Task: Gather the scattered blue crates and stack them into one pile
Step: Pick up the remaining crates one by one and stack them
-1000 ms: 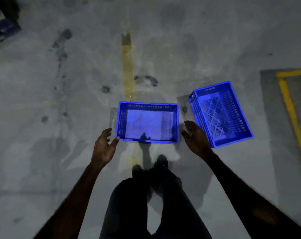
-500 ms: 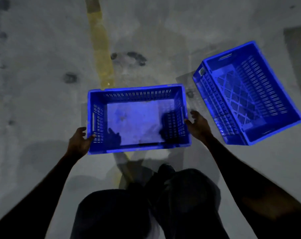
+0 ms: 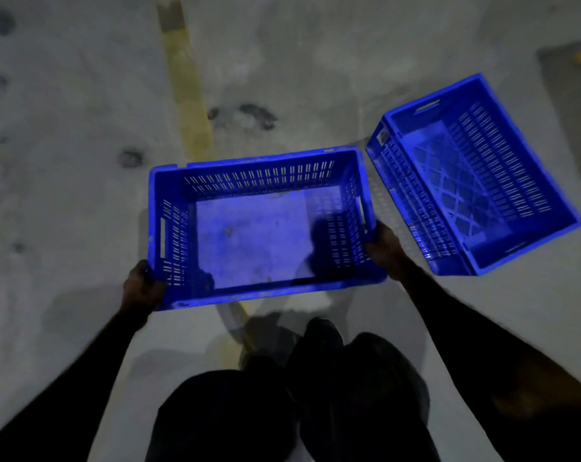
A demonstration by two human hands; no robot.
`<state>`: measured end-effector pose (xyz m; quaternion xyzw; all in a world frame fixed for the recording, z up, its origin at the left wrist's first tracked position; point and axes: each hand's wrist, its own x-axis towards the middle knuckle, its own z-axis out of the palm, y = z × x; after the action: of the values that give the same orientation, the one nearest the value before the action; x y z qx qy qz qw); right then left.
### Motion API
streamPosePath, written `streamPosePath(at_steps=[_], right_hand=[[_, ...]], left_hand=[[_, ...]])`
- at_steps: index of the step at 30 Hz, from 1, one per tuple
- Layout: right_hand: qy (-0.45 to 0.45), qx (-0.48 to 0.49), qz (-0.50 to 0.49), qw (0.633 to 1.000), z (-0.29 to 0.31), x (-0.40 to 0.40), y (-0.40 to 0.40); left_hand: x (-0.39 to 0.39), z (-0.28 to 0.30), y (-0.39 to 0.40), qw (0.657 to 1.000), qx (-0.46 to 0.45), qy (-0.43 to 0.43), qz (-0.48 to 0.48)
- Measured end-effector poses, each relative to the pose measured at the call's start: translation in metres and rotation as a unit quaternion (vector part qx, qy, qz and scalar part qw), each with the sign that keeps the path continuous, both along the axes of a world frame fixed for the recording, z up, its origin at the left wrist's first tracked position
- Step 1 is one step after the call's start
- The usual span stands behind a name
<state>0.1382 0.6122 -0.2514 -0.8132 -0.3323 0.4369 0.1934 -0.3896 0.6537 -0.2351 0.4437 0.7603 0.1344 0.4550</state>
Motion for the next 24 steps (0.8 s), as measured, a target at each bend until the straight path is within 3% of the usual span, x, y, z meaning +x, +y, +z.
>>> streamPosePath(at_steps=[5,14,18,24], right_hand=[[-0.002,0.014,-0.006,1.000,0.107,0.014,-0.026],[0.016,-0.019,-0.080,0.996,0.329,0.035,-0.151],[0.019,-0.018,-0.134,0.991,0.396,0.033,-0.228],[-0.037,-0.001,-0.231,0.972,0.478,0.003,-0.354]], left_hand=[[-0.001,0.088,-0.016,0.999,0.021,0.027,-0.037],[0.073,0.357,-0.059,0.994,0.009,0.064,-0.086],[0.089,0.425,-0.084,0.988,0.023,0.064,-0.135],[0.113,0.476,-0.127,0.973,0.046,0.023,-0.227]])
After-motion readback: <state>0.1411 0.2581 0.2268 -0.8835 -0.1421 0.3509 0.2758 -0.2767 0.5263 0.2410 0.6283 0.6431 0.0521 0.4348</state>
